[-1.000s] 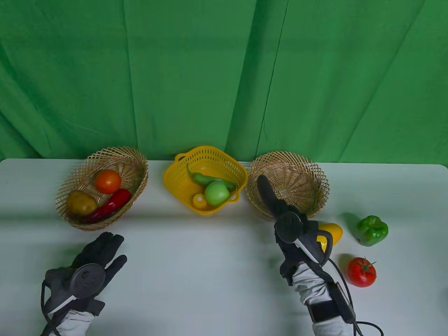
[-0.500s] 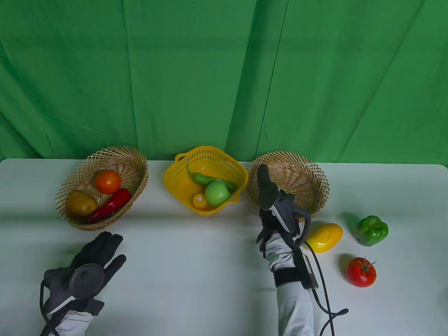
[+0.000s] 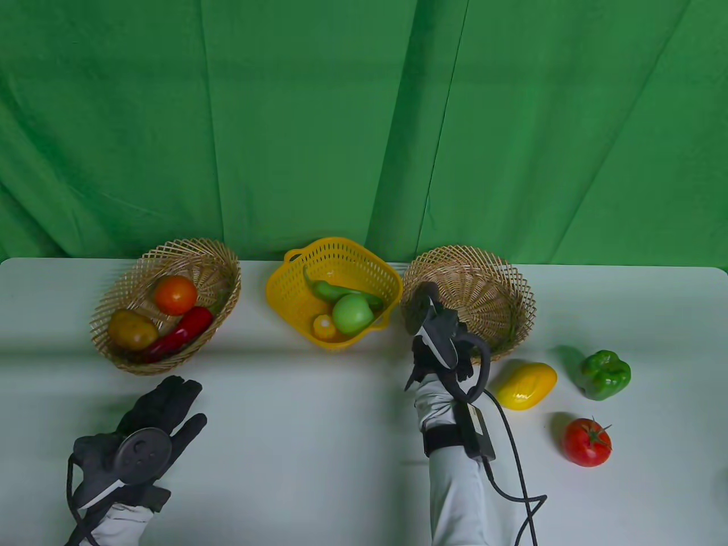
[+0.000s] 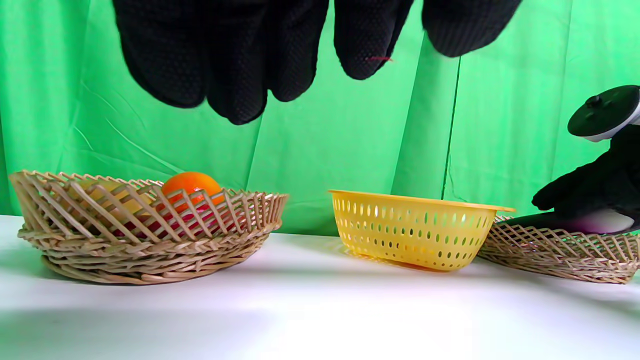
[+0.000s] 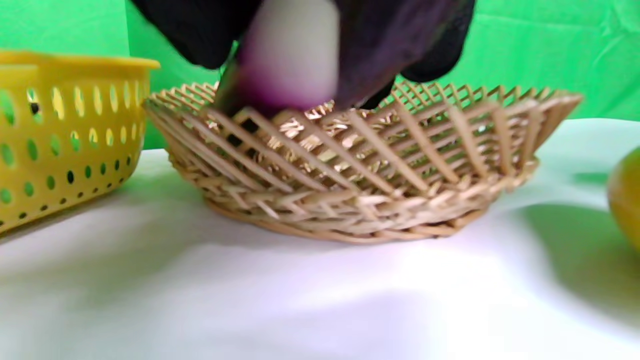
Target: Place 10 objects into 3 containers, with green background
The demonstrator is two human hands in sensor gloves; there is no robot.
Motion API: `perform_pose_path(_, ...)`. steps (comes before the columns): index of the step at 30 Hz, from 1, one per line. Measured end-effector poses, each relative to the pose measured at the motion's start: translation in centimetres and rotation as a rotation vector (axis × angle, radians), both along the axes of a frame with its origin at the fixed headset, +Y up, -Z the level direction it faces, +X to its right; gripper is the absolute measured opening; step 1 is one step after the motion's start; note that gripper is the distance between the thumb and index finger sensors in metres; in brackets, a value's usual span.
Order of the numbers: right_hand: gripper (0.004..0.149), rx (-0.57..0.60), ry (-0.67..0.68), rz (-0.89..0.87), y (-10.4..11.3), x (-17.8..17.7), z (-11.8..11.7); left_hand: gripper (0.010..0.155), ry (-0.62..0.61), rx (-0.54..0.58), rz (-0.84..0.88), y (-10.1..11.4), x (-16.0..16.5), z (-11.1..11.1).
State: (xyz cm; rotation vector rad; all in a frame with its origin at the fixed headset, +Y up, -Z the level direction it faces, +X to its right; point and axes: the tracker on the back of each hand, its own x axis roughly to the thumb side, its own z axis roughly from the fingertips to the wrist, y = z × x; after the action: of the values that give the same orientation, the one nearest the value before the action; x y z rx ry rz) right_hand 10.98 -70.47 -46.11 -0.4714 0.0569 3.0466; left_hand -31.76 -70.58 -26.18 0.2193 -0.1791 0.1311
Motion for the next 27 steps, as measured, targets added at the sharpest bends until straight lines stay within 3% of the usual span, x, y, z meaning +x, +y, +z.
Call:
perform_pose_path(9, 0.067, 0.062, 0.068, -0.039, 2.6, 2.0, 2.0, 0.062, 0.002, -0.005, -0.002, 0.0, 0.0, 0.0)
perform_pose_path(14, 0.067, 0.164, 0.133, -0.023, 3.3, 3.4, 4.1, 0.062, -0.006, 0.001, -0.001, 0.0, 0.1, 0.0)
perform_pose_path(21, 0.067, 0.31, 0.183, -0.167, 4.2, 7.0, 8.8, 0.062, -0.006, 0.021, 0.01, 0.3, 0.0, 0.1)
perform_pose_path(27, 0.066, 0.341, 0.129, -0.129, 3.5, 11.0, 12.1, 0.062, -0.016, 0.022, 0.01, 0.3, 0.2, 0.1)
